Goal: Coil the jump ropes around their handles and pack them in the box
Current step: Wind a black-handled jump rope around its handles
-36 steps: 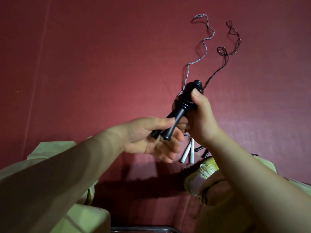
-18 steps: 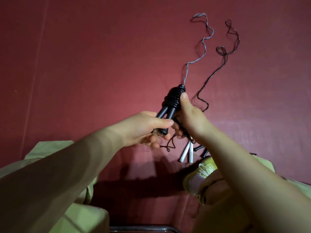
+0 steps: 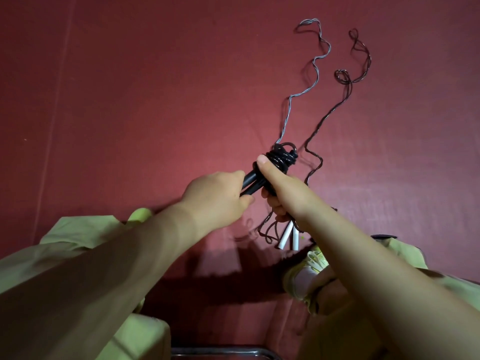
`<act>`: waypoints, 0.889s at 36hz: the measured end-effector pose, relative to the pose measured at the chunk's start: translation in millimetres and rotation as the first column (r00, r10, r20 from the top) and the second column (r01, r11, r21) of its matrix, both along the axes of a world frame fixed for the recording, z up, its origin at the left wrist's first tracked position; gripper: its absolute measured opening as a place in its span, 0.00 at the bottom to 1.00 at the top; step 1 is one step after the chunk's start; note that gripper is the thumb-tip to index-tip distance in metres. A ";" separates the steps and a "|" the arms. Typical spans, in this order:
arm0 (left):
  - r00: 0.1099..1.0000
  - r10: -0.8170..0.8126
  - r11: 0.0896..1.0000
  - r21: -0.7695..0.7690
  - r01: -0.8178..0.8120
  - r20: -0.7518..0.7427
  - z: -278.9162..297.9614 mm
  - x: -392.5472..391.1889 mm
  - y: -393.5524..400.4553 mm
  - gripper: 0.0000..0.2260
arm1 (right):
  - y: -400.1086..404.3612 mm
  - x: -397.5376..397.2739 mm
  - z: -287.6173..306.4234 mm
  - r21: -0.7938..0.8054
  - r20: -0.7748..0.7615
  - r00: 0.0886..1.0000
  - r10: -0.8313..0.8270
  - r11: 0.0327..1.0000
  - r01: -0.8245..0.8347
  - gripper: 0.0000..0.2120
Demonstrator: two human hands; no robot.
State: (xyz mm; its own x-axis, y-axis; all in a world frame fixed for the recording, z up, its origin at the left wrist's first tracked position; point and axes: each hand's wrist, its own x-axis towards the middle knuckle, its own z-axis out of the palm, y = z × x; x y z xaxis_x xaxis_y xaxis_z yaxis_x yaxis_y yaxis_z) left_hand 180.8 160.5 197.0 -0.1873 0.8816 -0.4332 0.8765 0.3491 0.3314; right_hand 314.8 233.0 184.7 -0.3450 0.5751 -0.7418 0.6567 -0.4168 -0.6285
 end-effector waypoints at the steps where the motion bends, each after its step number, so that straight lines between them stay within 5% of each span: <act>1: 1.000 -0.007 1.000 0.009 0.007 0.011 -0.4 0.0 0.0 0.14 | -0.2 -0.6 -0.7 0.000 -0.010 1.000 -0.010 1.000 0.010 0.30; 4: 0.958 0.059 0.996 -0.074 -0.040 0.279 -4.8 -4.2 1.3 0.12 | 2.0 -0.4 -2.1 0.005 -0.053 0.997 -0.051 0.999 0.052 0.26; 6: 0.747 0.235 0.971 -0.190 -0.147 0.622 -4.7 -5.0 2.2 0.10 | 4.6 0.0 -1.9 -0.002 -0.107 0.990 -0.092 0.996 0.093 0.25; 8: 0.448 0.412 0.911 -0.366 -0.190 0.793 0.7 -3.9 2.8 0.11 | 7.2 -1.2 -0.6 -0.029 -0.174 0.975 -0.139 0.990 0.136 0.24; 11: 0.132 0.564 0.825 -0.547 -0.142 0.815 6.8 -3.8 4.3 0.19 | 8.9 -3.6 2.8 -0.077 -0.291 0.942 -0.166 0.986 0.150 0.24; 16: -0.025 0.604 0.795 -0.605 -0.053 0.797 8.9 -7.8 5.9 0.24 | 11.4 -1.8 0.2 -0.067 -0.367 0.922 -0.121 0.992 0.103 0.27; 19: 0.010 0.614 0.787 -0.611 -0.087 0.789 7.7 -8.1 7.9 0.21 | 11.8 -0.2 1.8 -0.053 -0.303 0.951 -0.059 0.998 0.045 0.31; 32: 0.488 0.532 0.846 -0.410 -0.341 0.692 -3.7 -3.1 8.0 0.16 | 7.1 1.0 5.7 0.034 -0.092 0.995 0.035 0.999 -0.032 0.31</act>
State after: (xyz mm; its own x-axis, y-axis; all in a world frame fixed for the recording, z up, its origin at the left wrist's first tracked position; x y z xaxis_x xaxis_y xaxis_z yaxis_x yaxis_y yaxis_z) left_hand 177.7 168.5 193.3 -0.0442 0.6618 -0.7484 0.0421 0.7497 0.6605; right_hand 315.8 240.1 190.4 -0.4307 0.5854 -0.6869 0.6079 -0.3743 -0.7002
